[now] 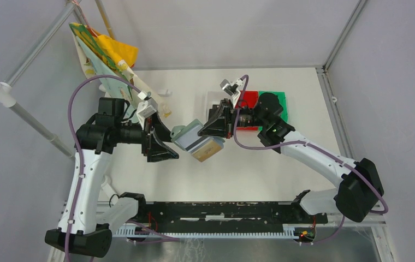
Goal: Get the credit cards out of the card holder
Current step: Remove the credit card from the card holder.
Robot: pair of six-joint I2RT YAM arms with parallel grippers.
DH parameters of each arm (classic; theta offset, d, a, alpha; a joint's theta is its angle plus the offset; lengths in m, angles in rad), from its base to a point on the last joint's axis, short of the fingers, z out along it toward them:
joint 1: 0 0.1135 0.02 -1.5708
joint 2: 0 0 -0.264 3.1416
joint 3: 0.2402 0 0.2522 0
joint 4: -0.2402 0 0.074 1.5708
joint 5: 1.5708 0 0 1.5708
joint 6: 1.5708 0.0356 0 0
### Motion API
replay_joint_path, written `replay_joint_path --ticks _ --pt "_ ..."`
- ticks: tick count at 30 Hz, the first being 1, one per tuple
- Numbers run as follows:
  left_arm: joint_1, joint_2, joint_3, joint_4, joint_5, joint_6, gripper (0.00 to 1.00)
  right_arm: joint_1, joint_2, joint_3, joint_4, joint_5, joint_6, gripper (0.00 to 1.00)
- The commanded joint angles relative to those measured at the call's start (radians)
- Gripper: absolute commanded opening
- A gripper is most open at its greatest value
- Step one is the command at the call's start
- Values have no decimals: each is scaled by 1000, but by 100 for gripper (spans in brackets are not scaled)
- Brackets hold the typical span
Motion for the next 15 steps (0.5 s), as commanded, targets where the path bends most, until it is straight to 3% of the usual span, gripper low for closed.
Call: replay_joint_path --ticks 1,5,10,15 --pt "5 -23 -5 51 48 3 79 3 -70 7 218 -11 118 0" --pt "3 -35 -11 122 48 -70 75 15 -72 -17 288 -9 178 0" --pt "5 -64 -36 279 75 -239 64 56 -52 -31 310 1 192 0" --pt "4 -67 -34 294 117 -280 54 89 -35 -6 270 22 160 0"
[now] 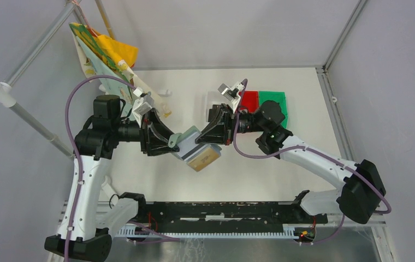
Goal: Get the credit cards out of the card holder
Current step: Remove the credit card from the card holder.
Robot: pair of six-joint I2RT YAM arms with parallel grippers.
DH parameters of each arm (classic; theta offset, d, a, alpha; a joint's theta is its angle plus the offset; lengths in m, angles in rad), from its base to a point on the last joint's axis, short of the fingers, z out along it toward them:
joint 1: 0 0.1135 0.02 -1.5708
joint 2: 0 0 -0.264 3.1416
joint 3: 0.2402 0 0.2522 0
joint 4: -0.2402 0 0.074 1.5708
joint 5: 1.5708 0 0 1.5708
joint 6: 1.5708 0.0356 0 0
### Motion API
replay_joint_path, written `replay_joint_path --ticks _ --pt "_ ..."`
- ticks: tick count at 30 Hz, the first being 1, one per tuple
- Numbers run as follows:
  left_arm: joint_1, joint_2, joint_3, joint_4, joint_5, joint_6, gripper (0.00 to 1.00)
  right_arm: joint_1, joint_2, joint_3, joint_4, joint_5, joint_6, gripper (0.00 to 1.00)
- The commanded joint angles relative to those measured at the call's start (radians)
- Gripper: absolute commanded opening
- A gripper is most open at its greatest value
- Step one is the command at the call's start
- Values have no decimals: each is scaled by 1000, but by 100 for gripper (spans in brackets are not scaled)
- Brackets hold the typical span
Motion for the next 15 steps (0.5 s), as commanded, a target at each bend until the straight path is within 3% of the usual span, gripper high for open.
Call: replay_joint_path --ticks 1,4,12,15 --pt "4 -13 1 84 65 -95 50 31 6 38 77 11 9 0" --pt "5 -7 -7 84 74 -99 37 56 16 59 48 21 -15 0" --pt "5 -5 -9 82 93 -123 33 84 32 77 -2 55 -51 0" --pt "5 -4 -4 82 94 -138 24 84 28 63 13 64 -45 0"
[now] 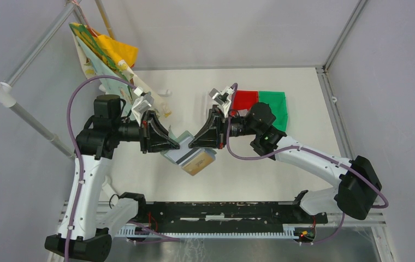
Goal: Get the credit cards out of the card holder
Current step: Remove the credit card from the card holder.
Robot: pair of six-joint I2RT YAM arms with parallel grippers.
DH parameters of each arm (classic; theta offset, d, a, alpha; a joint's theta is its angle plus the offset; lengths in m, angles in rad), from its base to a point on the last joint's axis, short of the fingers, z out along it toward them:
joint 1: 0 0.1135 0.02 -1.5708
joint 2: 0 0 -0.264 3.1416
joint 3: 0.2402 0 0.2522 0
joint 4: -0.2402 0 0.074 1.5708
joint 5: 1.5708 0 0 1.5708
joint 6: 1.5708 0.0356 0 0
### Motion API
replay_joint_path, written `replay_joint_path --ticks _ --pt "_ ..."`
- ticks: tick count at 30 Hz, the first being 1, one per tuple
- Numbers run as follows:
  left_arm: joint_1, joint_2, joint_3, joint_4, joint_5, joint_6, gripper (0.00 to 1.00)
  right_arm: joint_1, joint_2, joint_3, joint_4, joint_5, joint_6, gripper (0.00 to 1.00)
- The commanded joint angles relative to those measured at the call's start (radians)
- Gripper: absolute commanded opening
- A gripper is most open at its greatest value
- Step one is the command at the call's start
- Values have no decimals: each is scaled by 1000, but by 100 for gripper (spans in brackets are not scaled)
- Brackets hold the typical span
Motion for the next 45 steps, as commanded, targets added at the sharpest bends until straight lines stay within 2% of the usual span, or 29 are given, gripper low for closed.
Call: replay_joint_path --ticks 1,13,14,16,17,21,25,36,42,45 --pt "6 -2 11 35 43 -52 23 7 -17 41 67 21 -6 0" --pt "6 -24 -21 30 28 -38 24 -3 -42 65 52 103 14 0" --pt "5 -22 -20 30 24 -38 26 -5 -45 60 54 116 21 0" --pt "5 -23 -15 30 4 -39 41 -13 -54 45 63 139 35 0" --pt "5 -23 -15 29 -1 -37 46 -18 -60 38 63 156 43 0" --pt "6 -32 -19 27 -16 -23 53 -26 -79 17 82 202 66 0" --pt "6 -25 -16 43 -20 -46 50 -15 -70 0 152 202 112 0" --pt "6 -26 -21 131 -22 -141 42 22 -37 -18 195 156 121 0" --pt "6 -13 -21 151 -22 -183 29 34 -29 -17 193 163 108 0" --pt "6 -12 -19 161 -19 -193 29 34 -27 -31 205 171 109 0"
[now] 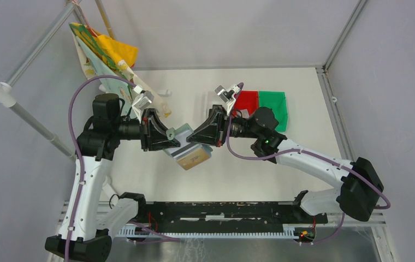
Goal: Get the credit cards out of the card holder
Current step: Remove the credit card from the card holder.
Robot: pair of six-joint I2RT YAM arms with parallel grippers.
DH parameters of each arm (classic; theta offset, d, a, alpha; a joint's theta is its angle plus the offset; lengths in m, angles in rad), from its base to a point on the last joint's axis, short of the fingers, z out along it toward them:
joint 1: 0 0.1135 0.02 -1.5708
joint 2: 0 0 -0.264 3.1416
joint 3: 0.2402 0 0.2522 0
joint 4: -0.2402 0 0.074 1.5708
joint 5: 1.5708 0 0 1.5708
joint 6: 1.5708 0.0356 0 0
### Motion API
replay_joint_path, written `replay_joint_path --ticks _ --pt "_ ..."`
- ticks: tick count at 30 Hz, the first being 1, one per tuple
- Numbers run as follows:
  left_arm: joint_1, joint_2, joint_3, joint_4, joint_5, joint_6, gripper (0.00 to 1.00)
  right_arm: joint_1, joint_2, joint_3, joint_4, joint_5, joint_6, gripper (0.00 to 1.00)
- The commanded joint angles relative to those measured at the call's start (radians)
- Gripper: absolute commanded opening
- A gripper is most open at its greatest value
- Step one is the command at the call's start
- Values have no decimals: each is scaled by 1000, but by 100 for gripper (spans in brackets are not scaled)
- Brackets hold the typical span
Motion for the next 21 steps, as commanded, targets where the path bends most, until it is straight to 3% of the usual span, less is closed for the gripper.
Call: replay_joint_path --ticks 1,4,6,11,15,19,21 --pt "4 1 2 70 11 -59 30 7 -2 -1 120 5 16 0" --pt "3 1 -6 108 10 -128 33 8 3 -12 153 14 30 0" --pt "4 -1 -5 111 5 -133 42 8 7 -14 173 17 43 0" --pt "3 -19 -35 224 -13 -244 41 10 10 -8 179 14 50 0" --pt "5 -12 -41 256 -14 -280 32 10 8 -18 191 7 53 0" --pt "3 4 -40 296 -17 -347 15 10 5 -26 198 3 54 0" --pt "4 3 -44 334 -23 -399 4 9 1 -39 209 15 54 9"
